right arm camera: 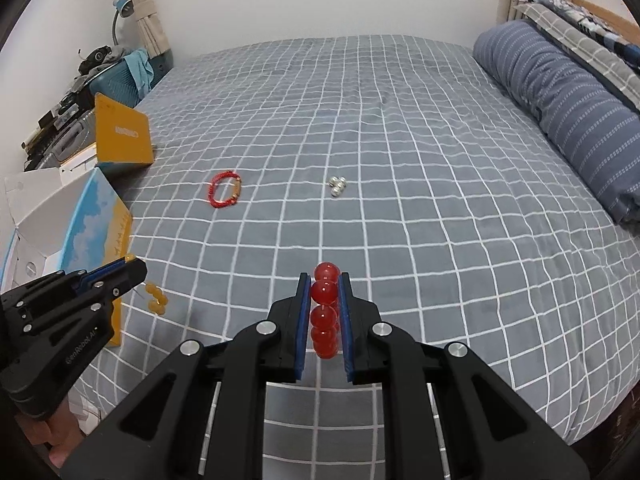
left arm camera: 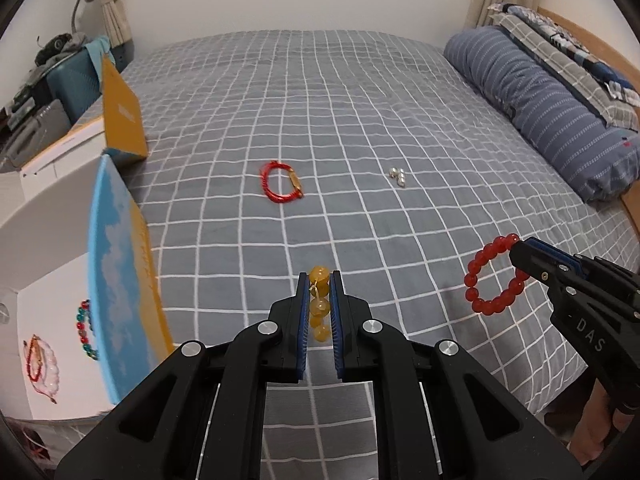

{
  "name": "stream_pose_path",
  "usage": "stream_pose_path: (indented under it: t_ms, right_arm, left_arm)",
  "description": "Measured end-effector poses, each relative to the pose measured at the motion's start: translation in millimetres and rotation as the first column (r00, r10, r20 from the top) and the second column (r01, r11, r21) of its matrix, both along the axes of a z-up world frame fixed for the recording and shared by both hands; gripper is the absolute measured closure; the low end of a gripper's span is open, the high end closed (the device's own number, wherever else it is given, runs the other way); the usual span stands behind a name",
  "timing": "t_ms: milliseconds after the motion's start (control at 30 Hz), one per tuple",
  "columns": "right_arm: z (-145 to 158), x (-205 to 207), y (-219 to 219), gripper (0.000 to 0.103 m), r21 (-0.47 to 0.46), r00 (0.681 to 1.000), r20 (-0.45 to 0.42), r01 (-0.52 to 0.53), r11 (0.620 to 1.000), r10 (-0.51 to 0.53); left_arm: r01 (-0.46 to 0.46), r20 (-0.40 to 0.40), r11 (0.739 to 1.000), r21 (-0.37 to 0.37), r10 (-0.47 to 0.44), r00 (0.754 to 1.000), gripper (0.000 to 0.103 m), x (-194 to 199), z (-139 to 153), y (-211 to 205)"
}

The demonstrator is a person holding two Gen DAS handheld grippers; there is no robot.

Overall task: Organize jewelry
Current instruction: 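Carry the amber beads and red bead bracelet over the white box with both tools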

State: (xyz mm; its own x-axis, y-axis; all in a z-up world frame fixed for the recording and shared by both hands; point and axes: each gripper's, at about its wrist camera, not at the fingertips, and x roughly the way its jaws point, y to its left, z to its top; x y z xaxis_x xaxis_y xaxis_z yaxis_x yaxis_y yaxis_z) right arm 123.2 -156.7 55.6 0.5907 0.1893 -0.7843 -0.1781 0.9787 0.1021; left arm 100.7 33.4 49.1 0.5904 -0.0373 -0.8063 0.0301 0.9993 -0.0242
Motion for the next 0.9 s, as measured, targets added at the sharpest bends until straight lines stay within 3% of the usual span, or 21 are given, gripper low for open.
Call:
stream_pose_path:
  t_ms: [433,900]
  right_arm:
    - [38,6,60,0.09,-0.033,0.997,0.044,-0.054,0.998,0.056]
    - [84,-6,143,0.09,-0.014,0.984,0.104,-0.142,0.99,0.143]
  left_arm:
    - [-0.053,0.04,0.998,0.022,0.052,0.998,0.094,0,44,40]
    - [-0.162,0.074,0.987,0.026,0.159,0.984,0.094,-23,89,117]
